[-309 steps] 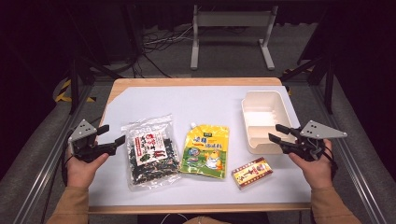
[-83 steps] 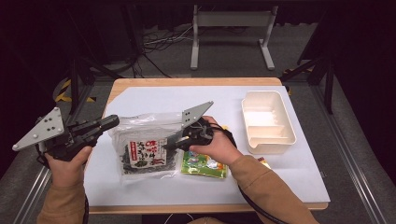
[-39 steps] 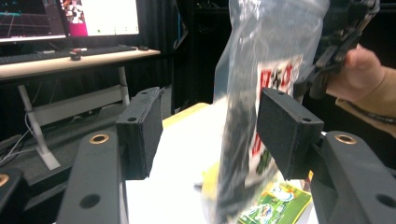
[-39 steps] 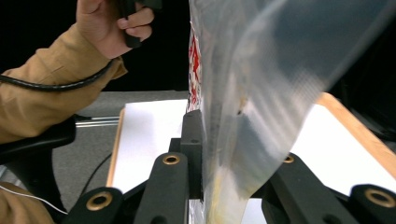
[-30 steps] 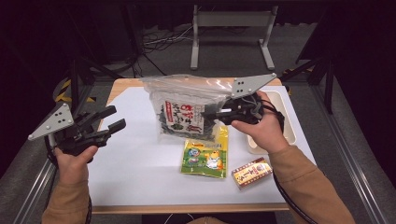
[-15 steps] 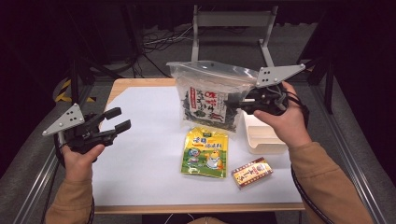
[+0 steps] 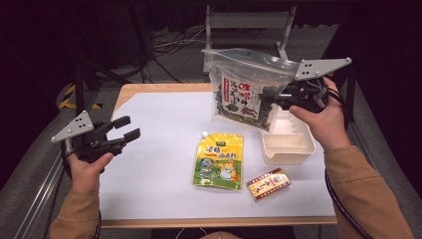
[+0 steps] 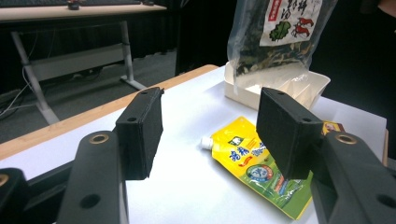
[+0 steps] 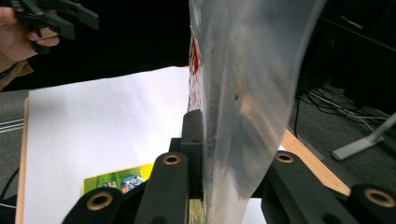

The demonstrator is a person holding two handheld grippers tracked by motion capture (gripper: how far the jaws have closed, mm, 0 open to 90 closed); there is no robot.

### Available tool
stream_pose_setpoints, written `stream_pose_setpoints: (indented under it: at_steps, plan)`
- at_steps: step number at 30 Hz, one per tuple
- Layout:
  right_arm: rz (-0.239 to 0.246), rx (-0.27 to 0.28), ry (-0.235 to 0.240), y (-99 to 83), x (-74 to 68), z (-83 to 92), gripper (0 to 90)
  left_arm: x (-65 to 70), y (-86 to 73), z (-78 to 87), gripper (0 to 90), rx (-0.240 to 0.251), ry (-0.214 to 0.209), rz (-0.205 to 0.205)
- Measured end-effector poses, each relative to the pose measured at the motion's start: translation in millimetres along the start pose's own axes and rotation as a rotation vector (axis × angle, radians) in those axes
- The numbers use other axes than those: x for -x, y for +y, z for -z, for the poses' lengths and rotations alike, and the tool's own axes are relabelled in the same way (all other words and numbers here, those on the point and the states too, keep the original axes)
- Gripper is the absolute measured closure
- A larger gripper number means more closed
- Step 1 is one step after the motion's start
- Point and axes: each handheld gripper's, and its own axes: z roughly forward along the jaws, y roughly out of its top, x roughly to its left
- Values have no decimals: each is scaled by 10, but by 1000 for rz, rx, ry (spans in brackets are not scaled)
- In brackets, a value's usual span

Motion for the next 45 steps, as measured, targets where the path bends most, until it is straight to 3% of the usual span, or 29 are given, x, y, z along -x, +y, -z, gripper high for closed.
stream_pose_setpoints:
  at_steps: [11,22,34,45]
  plan:
    - [-24,-6,-80,-122,232,165,769,-70,-78,-70,419,-30,3,24]
    - [-60,-1,-130,-270,461,294,769,-110,-126,-88,420,-40,7,45]
    - [-128,8,-190,-491,724,423,769,-141,-140,-59,419,-36,14,50]
    - [-189,2,-220,-692,860,478,769,-159,-157,-70,416,-44,12,57]
